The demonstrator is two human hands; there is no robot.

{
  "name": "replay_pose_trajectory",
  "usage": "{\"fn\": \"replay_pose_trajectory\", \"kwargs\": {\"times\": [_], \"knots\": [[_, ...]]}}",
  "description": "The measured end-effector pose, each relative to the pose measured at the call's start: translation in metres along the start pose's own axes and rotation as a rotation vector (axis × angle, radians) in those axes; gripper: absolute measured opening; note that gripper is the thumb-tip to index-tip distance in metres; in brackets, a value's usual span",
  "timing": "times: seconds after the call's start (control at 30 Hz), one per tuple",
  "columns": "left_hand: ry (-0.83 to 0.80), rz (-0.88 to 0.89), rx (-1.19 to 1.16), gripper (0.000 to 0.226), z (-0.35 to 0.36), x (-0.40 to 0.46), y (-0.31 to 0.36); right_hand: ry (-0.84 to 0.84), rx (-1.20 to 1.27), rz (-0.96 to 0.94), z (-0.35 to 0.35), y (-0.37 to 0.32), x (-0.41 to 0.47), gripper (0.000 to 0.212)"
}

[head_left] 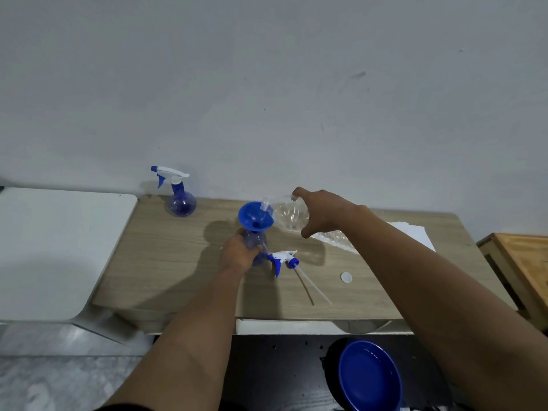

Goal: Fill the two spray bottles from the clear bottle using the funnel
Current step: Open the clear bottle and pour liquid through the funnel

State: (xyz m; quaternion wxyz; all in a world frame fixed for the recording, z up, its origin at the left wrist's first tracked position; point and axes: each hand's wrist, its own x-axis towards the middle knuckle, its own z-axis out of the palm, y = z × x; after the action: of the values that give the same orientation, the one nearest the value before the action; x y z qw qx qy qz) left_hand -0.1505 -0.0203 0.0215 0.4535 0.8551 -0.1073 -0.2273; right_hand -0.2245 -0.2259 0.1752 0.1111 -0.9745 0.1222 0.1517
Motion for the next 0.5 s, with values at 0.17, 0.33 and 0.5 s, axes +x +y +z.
{"fn": "replay_pose_trajectory", "kwargs": {"times": [0.17,0.33,0.5], "knots": [[0.022,0.063,0.003,0.044,0.000,0.000,-0.005,0.152,0.393,0.028,0.013,0.019,-0.005,0.081],[-0.002,0.079,-0.026,0.036,-0.002,0.002,-0.005,0.359,0.667,0.130,0.029,0.045,-0.007,0.076],[-0.043,0.107,-0.065,0.030,-0.004,0.003,-0.006,0.584,0.832,0.221,0.041,0.065,-0.005,0.078]]}}
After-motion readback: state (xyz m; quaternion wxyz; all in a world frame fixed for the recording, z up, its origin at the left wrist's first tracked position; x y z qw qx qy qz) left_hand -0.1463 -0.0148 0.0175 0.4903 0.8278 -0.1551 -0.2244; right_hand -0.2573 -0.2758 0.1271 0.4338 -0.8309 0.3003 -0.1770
